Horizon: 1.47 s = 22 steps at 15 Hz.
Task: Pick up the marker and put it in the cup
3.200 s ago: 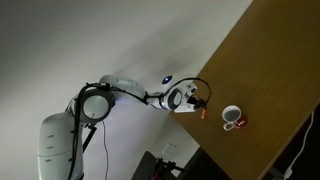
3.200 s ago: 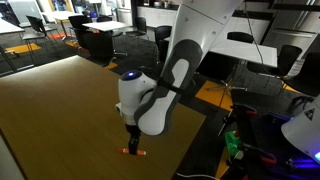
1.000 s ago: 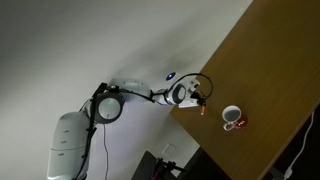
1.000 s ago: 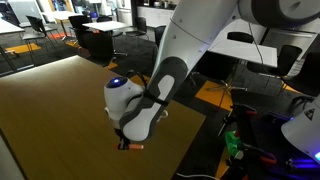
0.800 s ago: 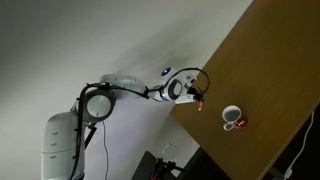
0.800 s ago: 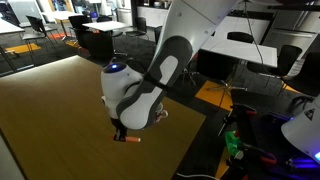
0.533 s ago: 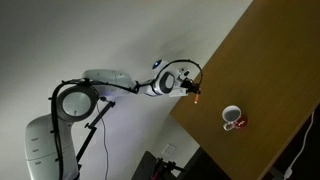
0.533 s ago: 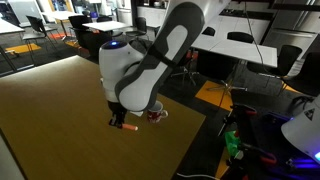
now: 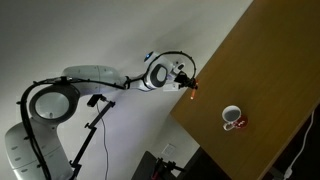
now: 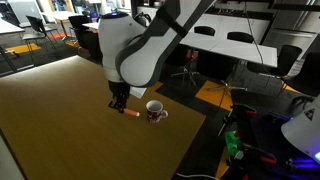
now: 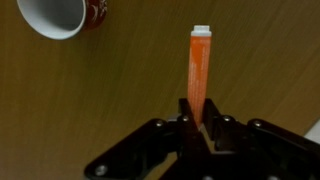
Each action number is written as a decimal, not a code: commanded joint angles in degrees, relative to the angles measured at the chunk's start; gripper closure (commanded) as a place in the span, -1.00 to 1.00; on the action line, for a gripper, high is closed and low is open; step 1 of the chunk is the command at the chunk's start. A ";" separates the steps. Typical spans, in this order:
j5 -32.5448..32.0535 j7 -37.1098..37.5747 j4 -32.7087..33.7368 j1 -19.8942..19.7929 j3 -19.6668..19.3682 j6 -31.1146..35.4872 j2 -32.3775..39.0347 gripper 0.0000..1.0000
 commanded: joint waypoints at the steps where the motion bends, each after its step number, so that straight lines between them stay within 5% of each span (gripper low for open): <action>1: -1.26 0.78 -0.19 -1.02 1.02 -0.16 -0.32 0.64; 5: -1.27 0.79 -0.59 -1.01 1.02 -0.16 -0.38 0.64; 6: -1.61 2.08 -0.55 -0.34 0.22 0.26 -0.19 0.91; 9: -4.29 8.17 -1.18 2.69 -3.88 2.86 -0.01 0.91; 17: -17.68 35.68 0.01 17.83 -22.55 3.47 3.81 0.91; 22: -24.12 52.74 1.07 24.53 -29.46 2.86 7.75 0.91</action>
